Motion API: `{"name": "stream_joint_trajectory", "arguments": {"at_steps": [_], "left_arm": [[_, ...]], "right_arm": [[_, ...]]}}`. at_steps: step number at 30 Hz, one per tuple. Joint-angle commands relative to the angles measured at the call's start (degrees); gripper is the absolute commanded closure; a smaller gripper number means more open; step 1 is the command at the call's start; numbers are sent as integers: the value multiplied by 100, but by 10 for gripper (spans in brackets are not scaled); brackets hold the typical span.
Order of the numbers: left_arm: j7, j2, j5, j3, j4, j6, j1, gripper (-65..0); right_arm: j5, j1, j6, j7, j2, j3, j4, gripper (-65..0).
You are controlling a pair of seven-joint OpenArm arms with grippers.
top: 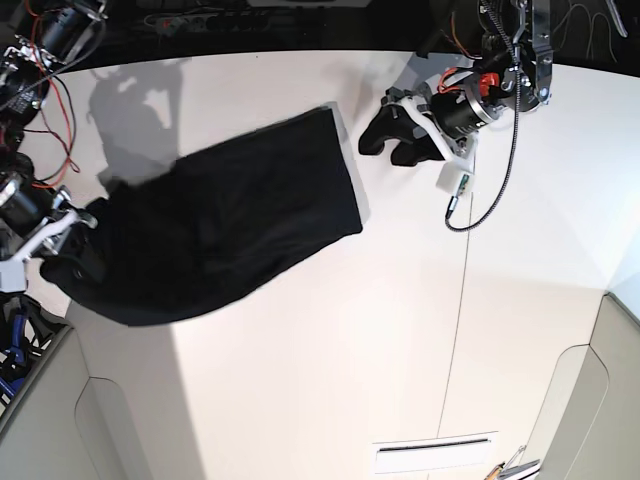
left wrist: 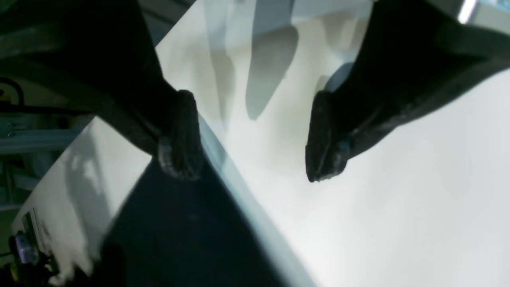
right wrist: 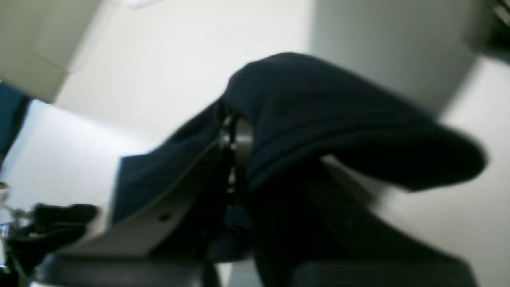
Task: Fold the T-shirt properly
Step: 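Fold the other strip end with the right gripper toward the middle, then lift and fold the bundle over again with both grippers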
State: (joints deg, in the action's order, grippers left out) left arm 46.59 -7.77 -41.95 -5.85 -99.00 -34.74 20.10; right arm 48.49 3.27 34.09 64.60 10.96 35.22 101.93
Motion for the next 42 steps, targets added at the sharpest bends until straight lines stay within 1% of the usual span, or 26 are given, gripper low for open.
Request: {"name": "stream_joint_trajectory", "arguments": {"at_steps": [1, 3, 7, 10, 12, 13, 14, 15, 16, 17, 18, 20, 22, 24, 28, 31, 34, 36, 39, 42], "left_arm": [[-52, 52, 13, 46, -74, -13, -28, -436], [-55, 144, 70, 118, -74, -13, -28, -436], [-52, 205, 68, 170, -74, -13, -28, -436], [-50, 203, 70, 170, -74, -13, -28, -436], [-50, 203, 59, 170, -74, -15, -28, -436], [-37, 203, 31, 170, -74, -15, -28, -436], [2, 203, -61, 170, -74, -17, -28, -436], [42, 203, -144, 164, -79, -22, -26, -436], [125, 201, -245, 164, -85, -26, -26, -436], [229, 201, -328, 140, -103, -74, -26, -436], [358, 201, -420, 83, -127, -138, -24, -436], [601, 203, -675, -96, -181, -245, -20, -436], [776, 203, -944, -356, -238, -262, -13, -435], [798, 201, -1117, -656, -321, -262, 13, -435], [813, 201, -1193, -1158, -413, -262, 11, -435], [835, 129, -1246, -1419, -413, -262, 17, -435], [890, -39, -1360, -1506, -413, -262, 26, -435], [896, -120, -1451, -1513, -413, -262, 26, -435], [896, -129, -1508, -1513, -413, -264, 26, -435], [894, -131, -1504, -1539, -413, -262, 24, -435]], "right_arm": [[92, 101, 17, -131, -52, -149, 219, 0], [-24, 101, 17, -133, -280, -588, 407, 0], [-507, 98, 17, -140, -730, -1613, 542, 0], [-1080, 66, 17, -140, -1056, -2389, 487, 0], [-1427, 63, 17, -138, -1167, -2927, 363, 0], [-1631, 63, 17, -146, -1200, -3174, 284, -48], [-1818, 63, 17, -197, -1207, -3410, 175, -172], [-1956, 66, 11, -249, -1202, -3615, 55, -274], [-2087, 66, -55, -313, -1189, -3807, -70, -356], [-2190, 66, -90, -313, -1189, -3987, -181, -404], [-2251, 66, -90, -308, -1189, -4157, -282, -418], [-2282, 66, -87, -310, -1189, -4487, -433, -417], [-2282, 68, -90, -332, -1189, -4804, -459, -417], [-2284, 83, -90, -404, -1191, -5084, -459, -417], [-2474, 87, -90, -763, -1193, -5532, -459, -417], [-2520, 114, -90, -809, -1196, -5842, -459, -417], [-2568, 116, -90, -813, -1196, -6092, -459, -417], [-2761, 116, -90, -802, -1193, -6214, -459, -417], [-3112, 149, -85, -807, -1191, -6328, -459, -417], [-3154, 302, -90, -793, -1191, -6347, -457, -416]]}}
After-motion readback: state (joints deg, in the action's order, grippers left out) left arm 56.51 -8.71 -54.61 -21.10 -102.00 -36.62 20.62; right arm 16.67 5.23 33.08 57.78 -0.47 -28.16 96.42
